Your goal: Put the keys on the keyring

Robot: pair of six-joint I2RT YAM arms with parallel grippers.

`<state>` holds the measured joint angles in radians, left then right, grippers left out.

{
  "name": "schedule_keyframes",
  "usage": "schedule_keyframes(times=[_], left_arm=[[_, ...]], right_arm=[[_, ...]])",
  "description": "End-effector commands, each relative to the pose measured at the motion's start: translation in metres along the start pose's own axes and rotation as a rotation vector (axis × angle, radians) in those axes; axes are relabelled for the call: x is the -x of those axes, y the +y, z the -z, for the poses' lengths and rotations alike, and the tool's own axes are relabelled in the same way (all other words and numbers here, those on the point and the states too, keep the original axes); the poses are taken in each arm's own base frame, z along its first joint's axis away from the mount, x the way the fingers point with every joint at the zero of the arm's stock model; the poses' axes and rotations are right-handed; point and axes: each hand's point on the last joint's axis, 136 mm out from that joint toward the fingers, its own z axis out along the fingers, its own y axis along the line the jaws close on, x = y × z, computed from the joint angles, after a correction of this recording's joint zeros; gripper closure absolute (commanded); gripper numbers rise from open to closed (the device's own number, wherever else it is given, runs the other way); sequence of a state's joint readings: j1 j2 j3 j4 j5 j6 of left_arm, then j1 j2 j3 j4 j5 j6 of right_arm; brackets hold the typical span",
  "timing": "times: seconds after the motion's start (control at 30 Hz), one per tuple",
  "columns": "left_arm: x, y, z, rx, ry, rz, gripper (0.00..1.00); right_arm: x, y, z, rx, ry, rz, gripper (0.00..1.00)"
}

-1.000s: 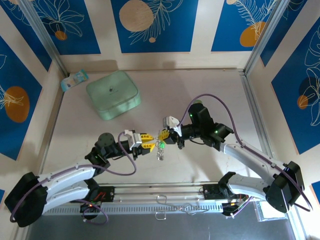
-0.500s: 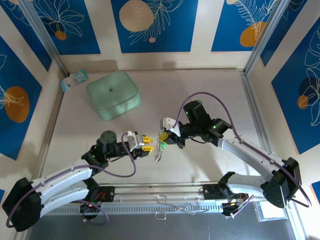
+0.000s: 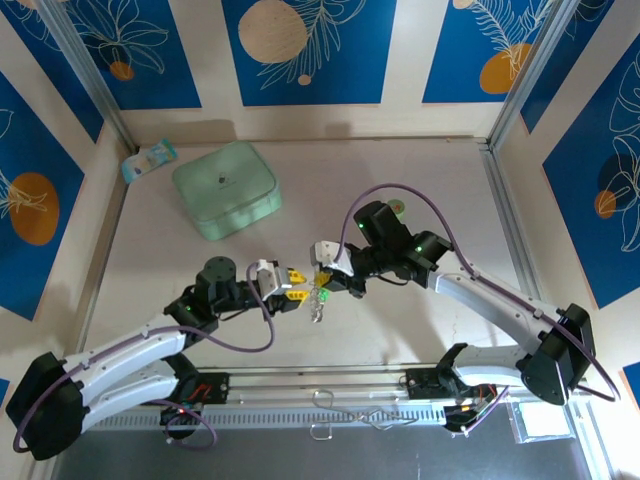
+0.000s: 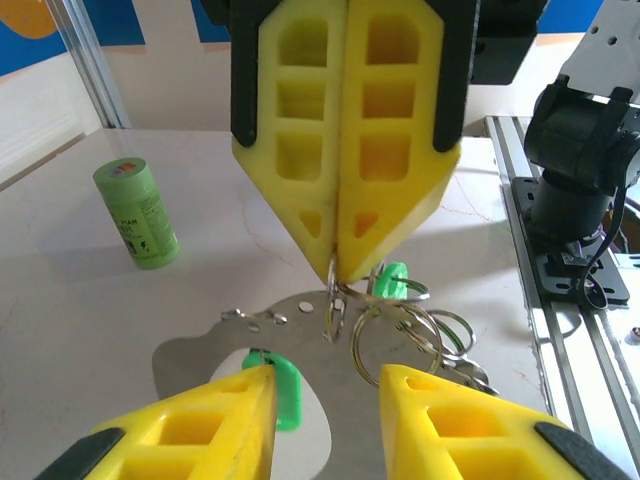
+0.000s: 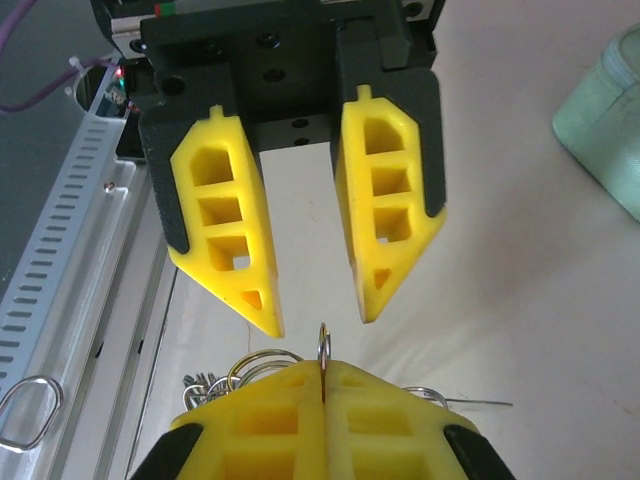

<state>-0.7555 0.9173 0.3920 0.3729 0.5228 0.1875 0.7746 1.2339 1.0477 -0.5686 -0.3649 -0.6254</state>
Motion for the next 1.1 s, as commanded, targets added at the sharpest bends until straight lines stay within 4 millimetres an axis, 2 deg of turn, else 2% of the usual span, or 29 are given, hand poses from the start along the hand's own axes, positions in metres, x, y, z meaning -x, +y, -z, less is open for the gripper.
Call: schedule_keyframes(times=[0.0,0.2,0.43,0.5,0.6,0.67,0.8,1.07], left_arm=[[0.016,0.001,-0.003,-0.020,-0.028,-0.031,0.70],[0.016,-0.001,-0.005,-0.035,-0.026,-0.030,0.78],[0.016,-0.004,-0.006,-0.062,-0.025,-0.026,1.00],[0.016,-0.005,-0.006,-0.065,-0.031,-0.027,1.00],[0.017,-0.005,-0.004,-0.055,-0.064,-0.023,1.00],[0.019,-0.004,-0.003,-0.042,-0.098,-0.010,1.00],[0.024,-0.004,-0.002,-0.034,-0.168,0.013,1.00],[0.024,0.001,-0.001,-0.003,-0.216,0.045,1.00]], right_arm=[[0.007,0.003,0.001,0.010,0.022,0.047,1.00],[0.006,0.005,-0.005,0.019,0.063,0.072,1.00],[0.014,0.009,-0.007,0.027,0.037,0.075,1.00],[0.017,0.007,-0.005,0.020,0.004,0.060,1.00],[0.021,0.002,0.006,0.003,-0.099,-0.001,0.76],[0.021,0.000,0.015,0.010,-0.180,-0.055,0.68],[0.017,0.000,0.020,0.023,-0.250,-0.124,0.66],[-0.008,0.006,0.013,0.001,-0.217,-0.196,0.61]])
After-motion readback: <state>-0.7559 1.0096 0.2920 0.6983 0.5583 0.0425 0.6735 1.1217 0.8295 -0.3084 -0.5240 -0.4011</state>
